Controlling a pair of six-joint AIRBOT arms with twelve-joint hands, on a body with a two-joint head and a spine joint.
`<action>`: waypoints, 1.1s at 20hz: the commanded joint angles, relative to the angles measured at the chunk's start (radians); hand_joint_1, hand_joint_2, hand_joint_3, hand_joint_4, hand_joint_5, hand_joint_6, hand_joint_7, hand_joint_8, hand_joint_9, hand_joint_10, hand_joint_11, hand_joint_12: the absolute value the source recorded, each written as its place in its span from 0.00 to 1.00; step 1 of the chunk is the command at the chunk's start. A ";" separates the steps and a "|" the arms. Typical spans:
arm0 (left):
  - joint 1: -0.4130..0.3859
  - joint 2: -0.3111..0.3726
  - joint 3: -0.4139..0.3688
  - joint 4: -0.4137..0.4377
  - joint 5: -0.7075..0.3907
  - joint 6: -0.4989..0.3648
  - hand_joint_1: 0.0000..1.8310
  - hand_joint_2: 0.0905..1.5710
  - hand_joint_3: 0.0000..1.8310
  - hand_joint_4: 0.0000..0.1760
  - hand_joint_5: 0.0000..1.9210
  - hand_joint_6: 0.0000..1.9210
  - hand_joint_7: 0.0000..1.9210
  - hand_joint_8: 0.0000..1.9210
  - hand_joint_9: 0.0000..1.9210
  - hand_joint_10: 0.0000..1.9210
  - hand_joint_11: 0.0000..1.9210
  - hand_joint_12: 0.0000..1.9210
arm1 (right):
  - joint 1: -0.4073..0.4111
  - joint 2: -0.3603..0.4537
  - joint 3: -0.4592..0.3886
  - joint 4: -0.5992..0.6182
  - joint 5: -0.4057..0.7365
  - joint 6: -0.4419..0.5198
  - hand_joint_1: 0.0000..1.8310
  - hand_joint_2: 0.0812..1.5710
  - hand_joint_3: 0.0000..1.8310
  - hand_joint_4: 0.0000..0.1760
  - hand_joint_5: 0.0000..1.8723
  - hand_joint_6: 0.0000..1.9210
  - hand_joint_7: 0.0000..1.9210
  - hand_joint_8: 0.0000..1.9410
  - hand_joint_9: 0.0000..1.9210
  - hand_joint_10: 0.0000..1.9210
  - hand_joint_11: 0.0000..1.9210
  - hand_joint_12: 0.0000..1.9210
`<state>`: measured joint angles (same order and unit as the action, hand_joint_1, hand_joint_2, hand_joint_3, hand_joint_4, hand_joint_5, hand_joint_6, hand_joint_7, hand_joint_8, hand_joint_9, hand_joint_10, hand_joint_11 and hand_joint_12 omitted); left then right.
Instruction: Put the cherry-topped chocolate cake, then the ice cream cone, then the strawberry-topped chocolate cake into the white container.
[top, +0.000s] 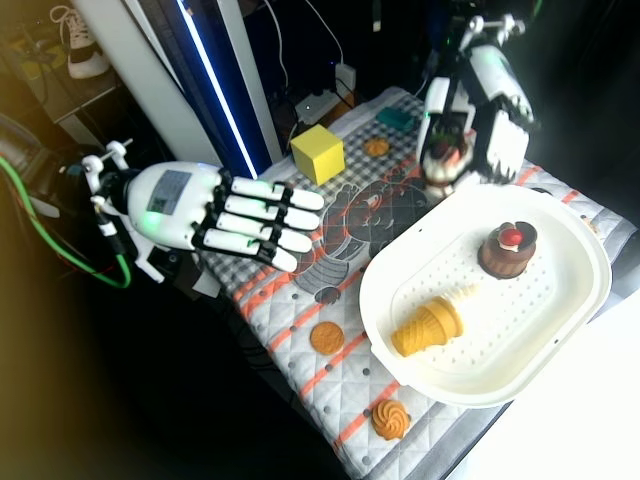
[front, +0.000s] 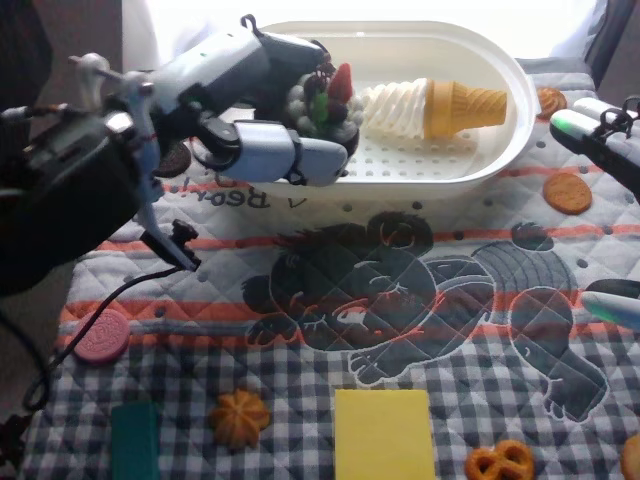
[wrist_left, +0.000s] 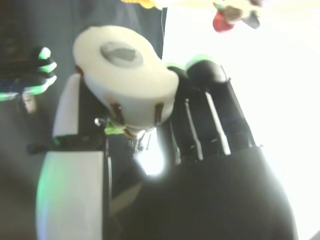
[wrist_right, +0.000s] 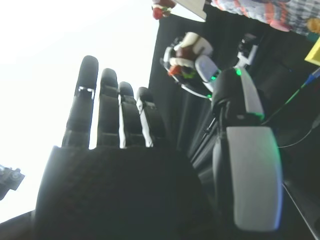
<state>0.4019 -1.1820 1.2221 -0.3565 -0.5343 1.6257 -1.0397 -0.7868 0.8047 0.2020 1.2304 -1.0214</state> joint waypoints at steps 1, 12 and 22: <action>-0.025 -0.014 0.018 -0.016 -0.074 0.014 0.73 0.75 0.00 0.00 0.39 0.63 0.44 0.68 0.39 0.78 0.29 0.92 | 0.005 0.000 0.005 -0.006 0.128 0.004 0.33 0.74 0.00 0.00 0.00 0.00 0.02 0.00 0.08 0.00 0.00 0.40; -0.030 -0.074 0.064 -0.087 -0.051 0.068 0.50 0.63 0.00 0.94 0.00 0.08 0.00 0.00 0.00 0.00 0.00 0.00 | 0.002 -0.010 0.010 -0.002 0.128 0.008 0.32 0.77 0.00 0.00 0.00 0.00 0.00 0.00 0.05 0.00 0.00 0.40; 0.156 0.194 -0.190 0.080 -0.455 -0.183 0.44 0.64 0.00 1.00 0.00 0.00 0.00 0.00 0.00 0.00 0.00 0.00 | 0.002 0.018 -0.014 -0.005 0.154 0.009 0.37 0.74 0.00 0.24 0.00 0.00 0.03 0.00 0.08 0.01 0.00 0.44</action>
<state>0.5518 -1.0088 1.0397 -0.2928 -0.8036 1.4742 -1.0401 -0.7769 0.7921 0.2016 1.2381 -1.0168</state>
